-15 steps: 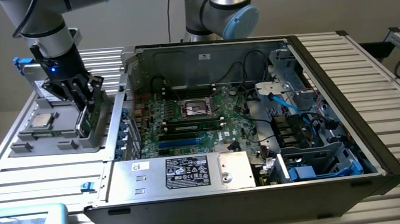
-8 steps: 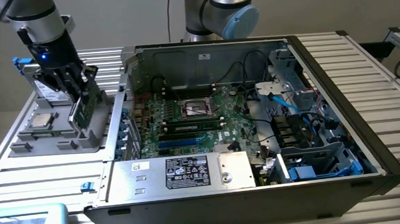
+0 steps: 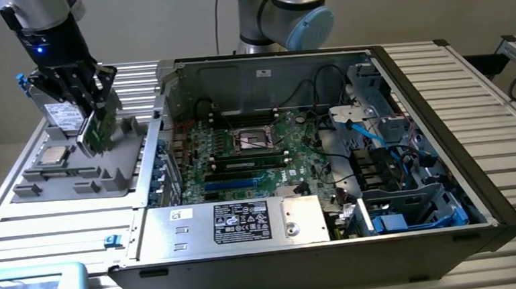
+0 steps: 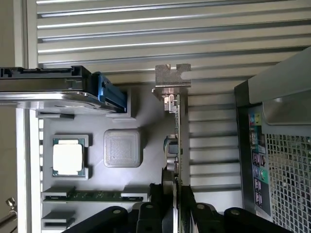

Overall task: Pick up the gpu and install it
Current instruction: 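Pick up the gpu and move the gpu toward the slot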

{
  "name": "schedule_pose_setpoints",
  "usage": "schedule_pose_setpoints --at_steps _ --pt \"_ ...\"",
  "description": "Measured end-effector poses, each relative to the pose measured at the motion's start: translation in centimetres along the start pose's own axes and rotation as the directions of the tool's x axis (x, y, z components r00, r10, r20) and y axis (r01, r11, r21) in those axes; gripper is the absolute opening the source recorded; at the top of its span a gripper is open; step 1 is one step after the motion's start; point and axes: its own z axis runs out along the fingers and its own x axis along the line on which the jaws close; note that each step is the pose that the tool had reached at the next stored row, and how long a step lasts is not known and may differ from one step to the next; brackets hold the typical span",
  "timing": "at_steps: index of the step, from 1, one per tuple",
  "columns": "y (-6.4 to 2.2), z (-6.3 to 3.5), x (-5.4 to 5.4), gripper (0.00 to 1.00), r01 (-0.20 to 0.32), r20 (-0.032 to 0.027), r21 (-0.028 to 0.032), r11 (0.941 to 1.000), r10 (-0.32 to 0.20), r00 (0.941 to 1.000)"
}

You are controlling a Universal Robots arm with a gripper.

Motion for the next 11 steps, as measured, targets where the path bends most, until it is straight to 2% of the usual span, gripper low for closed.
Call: schedule_pose_setpoints --at_steps 11 --pt "0.21 -5.02 0.3 0.27 0.000 -0.0002 0.0001 1.0000 0.000 1.0000"
